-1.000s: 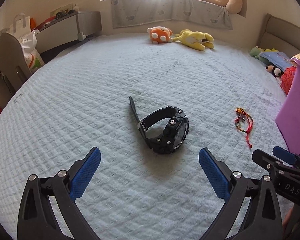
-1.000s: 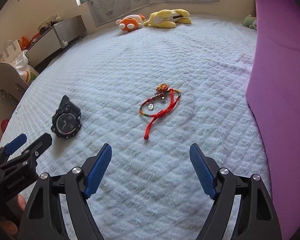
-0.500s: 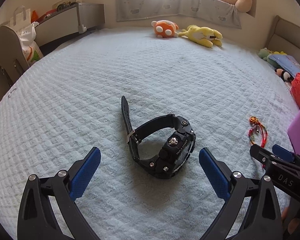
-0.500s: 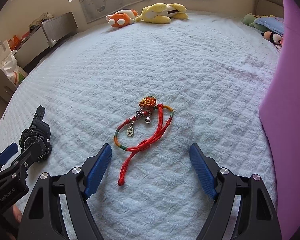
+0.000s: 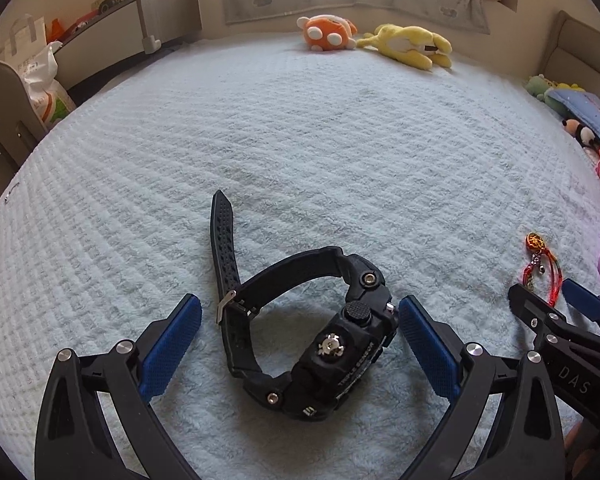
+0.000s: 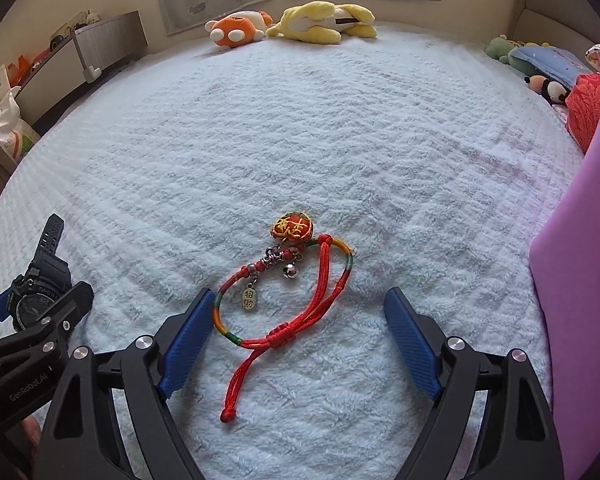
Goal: Organize jewelry
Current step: 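Move the left tool to the black watch while the right tool approaches the red string bracelet, then close the left tool on the black watch while the right tool grasps the red string bracelet, then carry the black watch in the left tool while the right tool carries the red bracelet over the tub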
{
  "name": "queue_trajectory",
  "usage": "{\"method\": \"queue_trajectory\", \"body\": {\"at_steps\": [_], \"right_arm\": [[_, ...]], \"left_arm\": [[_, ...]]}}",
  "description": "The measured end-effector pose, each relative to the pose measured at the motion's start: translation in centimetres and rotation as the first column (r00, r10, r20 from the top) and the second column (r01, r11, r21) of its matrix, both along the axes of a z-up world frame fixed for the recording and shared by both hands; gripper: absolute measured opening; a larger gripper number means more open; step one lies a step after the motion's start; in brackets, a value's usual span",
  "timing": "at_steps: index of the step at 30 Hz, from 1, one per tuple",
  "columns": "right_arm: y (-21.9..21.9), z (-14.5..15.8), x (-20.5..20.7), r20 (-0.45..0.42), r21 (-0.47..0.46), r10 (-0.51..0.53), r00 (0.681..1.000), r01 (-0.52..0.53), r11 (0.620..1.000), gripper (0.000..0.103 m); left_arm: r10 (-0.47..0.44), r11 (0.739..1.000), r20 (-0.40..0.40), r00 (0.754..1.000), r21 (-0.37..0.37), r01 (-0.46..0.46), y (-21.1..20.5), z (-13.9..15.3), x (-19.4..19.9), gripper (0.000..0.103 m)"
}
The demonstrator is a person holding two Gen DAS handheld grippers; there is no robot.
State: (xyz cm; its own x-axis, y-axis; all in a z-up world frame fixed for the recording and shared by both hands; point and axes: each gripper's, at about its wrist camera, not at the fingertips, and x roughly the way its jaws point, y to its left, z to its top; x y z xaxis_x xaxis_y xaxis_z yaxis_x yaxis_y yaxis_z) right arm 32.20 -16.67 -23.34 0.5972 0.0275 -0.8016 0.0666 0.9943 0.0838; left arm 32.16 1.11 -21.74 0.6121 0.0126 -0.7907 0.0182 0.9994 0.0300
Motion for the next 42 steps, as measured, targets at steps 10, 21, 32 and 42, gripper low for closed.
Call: {"method": "queue_trajectory", "body": {"at_steps": [10, 21, 32, 42], "right_arm": [[0.6, 0.1, 0.0, -0.004, -0.03, 0.011, 1.0, -0.011, 0.999, 0.075], [0.1, 1.5, -2.0, 0.038, 0.046, 0.034, 0.999, -0.036, 0.998, 0.008], [0.1, 4.2, -8.8, 0.046, 0.232, 0.036, 0.998, -0.046, 0.972, 0.008], [4.0, 9.5, -15.8, 0.05, 0.208, 0.134, 0.99, -0.141, 0.968, 0.008]], "left_arm": [[-0.009, 1.0, -0.023, 1.0, -0.022, 0.009, 0.3, -0.3, -0.3, 0.084], [-0.022, 0.998, 0.003, 1.0, -0.06, 0.022, 0.7, 1.0, -3.6, 0.069], [-0.099, 0.992, 0.036, 0.994, -0.072, 0.102, 1.4, 4.3, -9.6, 0.069], [-0.163, 0.986, 0.034, 0.986, -0.038, 0.164, 3.0, 8.0, -14.8, 0.069]]}}
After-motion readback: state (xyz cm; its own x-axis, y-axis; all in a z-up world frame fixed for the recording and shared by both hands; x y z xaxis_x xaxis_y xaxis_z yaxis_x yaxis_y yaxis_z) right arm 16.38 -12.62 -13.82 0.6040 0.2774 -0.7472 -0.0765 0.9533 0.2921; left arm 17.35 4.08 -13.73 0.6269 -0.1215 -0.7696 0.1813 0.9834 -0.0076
